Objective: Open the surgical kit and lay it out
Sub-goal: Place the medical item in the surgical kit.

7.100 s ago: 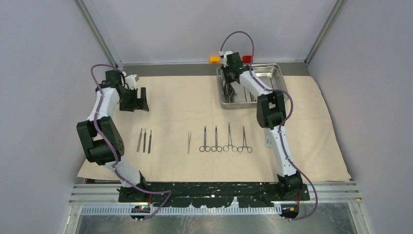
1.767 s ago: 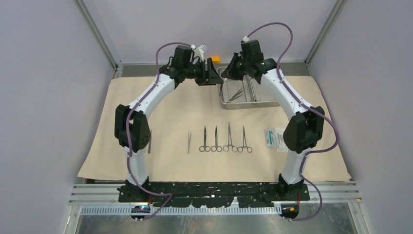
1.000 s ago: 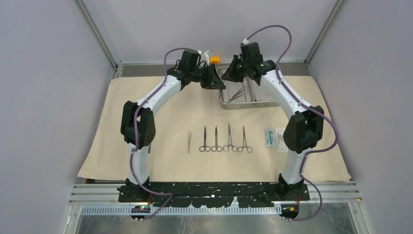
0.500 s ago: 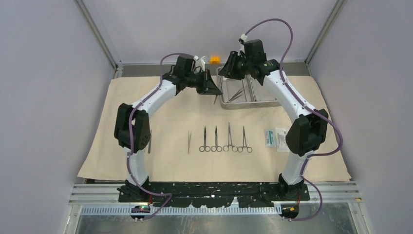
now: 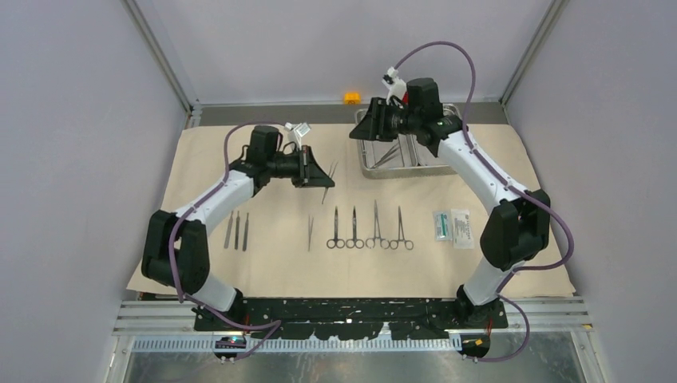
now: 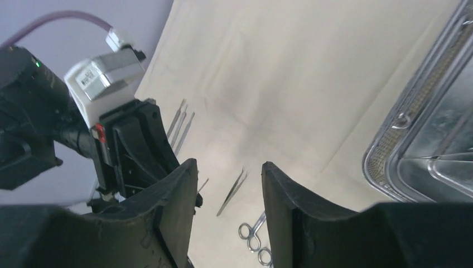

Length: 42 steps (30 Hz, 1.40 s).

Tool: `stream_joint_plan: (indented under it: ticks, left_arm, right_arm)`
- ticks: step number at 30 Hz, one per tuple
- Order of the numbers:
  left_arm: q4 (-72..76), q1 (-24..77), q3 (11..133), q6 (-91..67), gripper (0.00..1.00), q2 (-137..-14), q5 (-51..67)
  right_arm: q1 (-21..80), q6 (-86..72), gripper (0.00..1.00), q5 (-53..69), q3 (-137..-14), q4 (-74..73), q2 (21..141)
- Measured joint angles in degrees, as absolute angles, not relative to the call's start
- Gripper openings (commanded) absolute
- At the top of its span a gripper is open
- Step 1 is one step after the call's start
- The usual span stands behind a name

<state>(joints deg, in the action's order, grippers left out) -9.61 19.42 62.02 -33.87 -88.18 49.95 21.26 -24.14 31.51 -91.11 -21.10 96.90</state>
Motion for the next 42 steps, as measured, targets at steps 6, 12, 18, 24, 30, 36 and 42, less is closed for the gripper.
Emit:
stream_joint_plan:
  ticks: [6,12,18,24,30,36,42]
  left_arm:
    - [-4.38,17.85,55.44,-34.39,0.0,-84.62,55.86]
    - [0.36,17.23,53.08,-35.75,0.0,-82.5,61.04]
    - [3.66,17.21,53.08,-36.64,0.0,-81.28,65.41]
    - [5.04,17.17,53.01,-37.1,0.0,-81.06,67.11]
    - [5.76,17.12,52.14,-37.08,0.0,-80.53,67.35]
    - [5.82,17.12,52.12,-37.08,0.0,-80.53,67.37]
    - [5.82,17.12,52.12,-37.08,0.0,-80.53,67.37]
  right_arm:
    - [22.28,-24.18,0.63,41.65,-85.67,-15.59,98.28]
    - [24.75,-23.57,0.64,51.31,-85.25,-11.09,98.7]
    - [25.67,-23.0,0.63,58.06,-82.94,-8.45,98.74]
    - [25.65,-23.14,0.57,62.24,-80.95,-6.9,98.76]
    - [25.67,-27.27,0.54,64.51,-78.37,-0.75,98.76]
    - [25.89,-30.24,0.5,64.99,-77.93,3.07,98.78]
    - [26.57,-31.86,0.4,65.21,-77.89,5.32,99.07]
